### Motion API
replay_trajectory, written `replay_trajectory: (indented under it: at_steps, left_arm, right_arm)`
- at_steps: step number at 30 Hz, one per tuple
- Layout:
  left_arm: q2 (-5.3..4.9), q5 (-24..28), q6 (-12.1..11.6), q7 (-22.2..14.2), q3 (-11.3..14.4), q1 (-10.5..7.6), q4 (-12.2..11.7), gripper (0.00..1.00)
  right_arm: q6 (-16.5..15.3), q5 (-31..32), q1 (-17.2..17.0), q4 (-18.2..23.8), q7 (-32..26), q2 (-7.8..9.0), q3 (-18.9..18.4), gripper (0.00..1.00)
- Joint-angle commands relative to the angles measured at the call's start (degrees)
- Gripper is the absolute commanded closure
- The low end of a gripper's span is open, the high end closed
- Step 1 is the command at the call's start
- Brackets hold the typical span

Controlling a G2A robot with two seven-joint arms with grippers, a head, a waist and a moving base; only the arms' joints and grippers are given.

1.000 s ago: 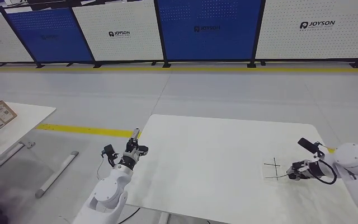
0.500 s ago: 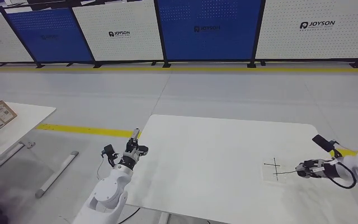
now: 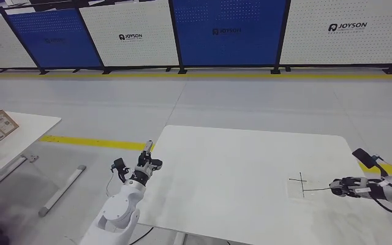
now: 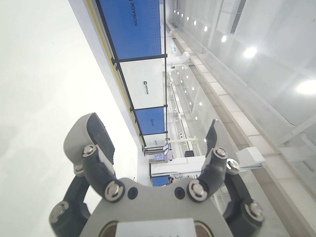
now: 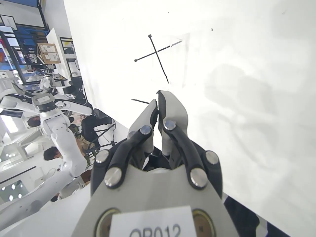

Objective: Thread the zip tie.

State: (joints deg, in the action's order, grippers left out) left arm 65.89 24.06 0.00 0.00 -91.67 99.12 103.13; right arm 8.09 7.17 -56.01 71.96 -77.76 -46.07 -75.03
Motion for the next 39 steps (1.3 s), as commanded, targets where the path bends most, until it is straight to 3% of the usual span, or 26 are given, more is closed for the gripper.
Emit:
replay_trajectory:
  at_steps: [1, 5, 11, 16, 19, 20, 39]
  left_arm:
    - [0.0, 0.0, 0.0, 0.0, 0.0, 0.0, 0.0, 0.0]
    - [0.0, 0.0, 0.0, 0.0, 0.0, 0.0, 0.0, 0.0]
    - [0.0, 0.0, 0.0, 0.0, 0.0, 0.0, 0.0, 0.0]
    - [0.0, 0.0, 0.0, 0.0, 0.0, 0.0, 0.0, 0.0]
    - [0.0, 0.0, 0.0, 0.0, 0.0, 0.0, 0.0, 0.0]
    - [0.0, 0.0, 0.0, 0.0, 0.0, 0.0, 0.0, 0.0]
    - [0.0, 0.0, 0.0, 0.0, 0.0, 0.0, 0.0, 0.0]
  right_arm:
    - [0.0, 0.0, 0.0, 0.0, 0.0, 0.0, 0.0, 1.0]
    - [-1.4, -3.5, -1.3, 1.7, 2.8, -0.18, -0.8, 1.0]
    - [-2.2, -9.3, -5.0, 9.7, 9.1, -0.33, -2.8, 1.0]
    - [1.8, -11.6, -7.4, 17.8, 17.1, -1.19, -0.6, 1.0]
    - [4.2, -12.0, -7.6, 20.4, 20.0, -1.87, 2.2, 1.0]
    - [5.4, -12.0, -7.4, 20.9, 20.6, -2.23, 3.9, 1.0]
    - [5.4, -12.0, -7.4, 20.9, 20.6, -2.23, 3.9, 1.0]
